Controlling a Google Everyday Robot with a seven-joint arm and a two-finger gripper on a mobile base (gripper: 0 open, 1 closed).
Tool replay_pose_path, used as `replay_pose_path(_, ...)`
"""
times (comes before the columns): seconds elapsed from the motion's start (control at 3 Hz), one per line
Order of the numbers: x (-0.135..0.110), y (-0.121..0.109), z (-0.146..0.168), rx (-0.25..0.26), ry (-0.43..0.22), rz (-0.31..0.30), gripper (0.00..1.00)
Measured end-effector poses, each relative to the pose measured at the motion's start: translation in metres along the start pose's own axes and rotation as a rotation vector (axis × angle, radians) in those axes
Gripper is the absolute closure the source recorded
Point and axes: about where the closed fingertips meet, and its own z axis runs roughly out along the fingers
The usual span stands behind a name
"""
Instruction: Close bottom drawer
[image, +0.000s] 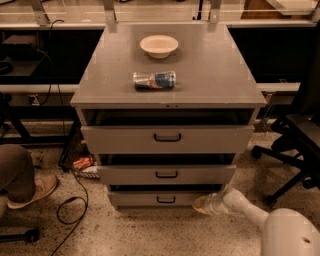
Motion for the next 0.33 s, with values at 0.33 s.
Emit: replay_pose_path(0.33,0.0267,0.0352,-0.0296,-0.030,0.045,0.070,1.00)
